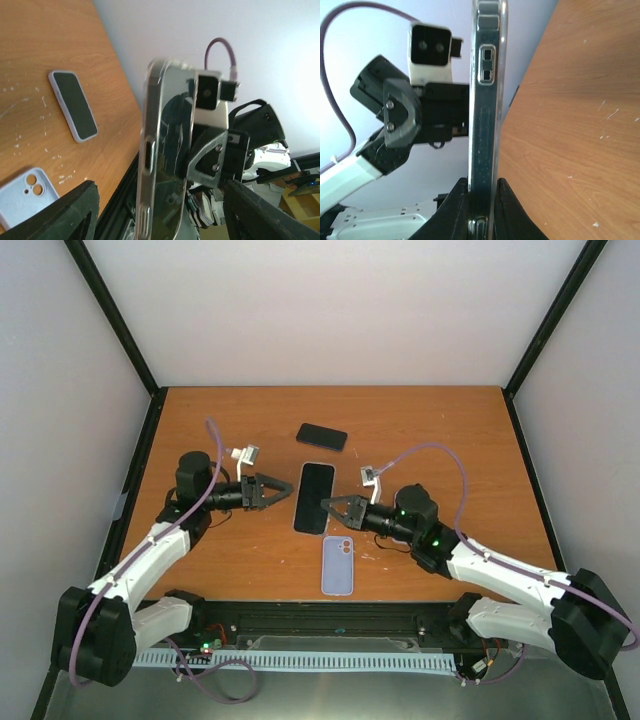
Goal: Put the phone into the phone case
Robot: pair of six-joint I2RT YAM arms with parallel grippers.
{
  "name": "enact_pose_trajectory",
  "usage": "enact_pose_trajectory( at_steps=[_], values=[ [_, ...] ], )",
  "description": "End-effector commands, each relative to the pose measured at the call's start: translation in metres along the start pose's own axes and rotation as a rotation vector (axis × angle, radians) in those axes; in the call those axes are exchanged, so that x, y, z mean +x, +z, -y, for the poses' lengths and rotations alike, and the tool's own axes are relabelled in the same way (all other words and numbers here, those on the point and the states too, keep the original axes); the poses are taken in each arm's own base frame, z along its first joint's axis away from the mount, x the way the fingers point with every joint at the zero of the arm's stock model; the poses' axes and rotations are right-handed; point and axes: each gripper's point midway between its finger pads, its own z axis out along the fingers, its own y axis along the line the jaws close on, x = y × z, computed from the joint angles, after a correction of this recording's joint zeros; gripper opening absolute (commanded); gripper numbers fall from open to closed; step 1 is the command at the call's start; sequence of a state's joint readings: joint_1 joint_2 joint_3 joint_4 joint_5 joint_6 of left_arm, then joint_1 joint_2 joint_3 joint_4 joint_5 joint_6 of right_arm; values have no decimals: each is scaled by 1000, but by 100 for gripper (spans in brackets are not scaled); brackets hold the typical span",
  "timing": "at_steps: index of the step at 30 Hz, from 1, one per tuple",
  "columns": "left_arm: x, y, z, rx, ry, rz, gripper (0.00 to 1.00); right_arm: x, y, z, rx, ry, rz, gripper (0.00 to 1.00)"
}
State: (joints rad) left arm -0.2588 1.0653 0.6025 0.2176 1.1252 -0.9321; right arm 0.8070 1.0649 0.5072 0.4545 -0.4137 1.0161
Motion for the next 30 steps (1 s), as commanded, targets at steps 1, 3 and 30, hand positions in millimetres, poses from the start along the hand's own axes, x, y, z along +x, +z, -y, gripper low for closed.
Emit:
enact_pose_trajectory(
  at_steps=[1, 3, 30],
  values=[
    [5, 2, 0, 23, 24, -23, 71, -41, 1, -13, 10, -62, 102, 3],
    [2, 2, -5, -18, 46, -21, 76, -52, -2, 4, 93, -71, 107, 3],
    [-10, -15, -64, -413, 135, 23, 99, -82, -47, 207, 506, 91, -85, 4]
  ],
)
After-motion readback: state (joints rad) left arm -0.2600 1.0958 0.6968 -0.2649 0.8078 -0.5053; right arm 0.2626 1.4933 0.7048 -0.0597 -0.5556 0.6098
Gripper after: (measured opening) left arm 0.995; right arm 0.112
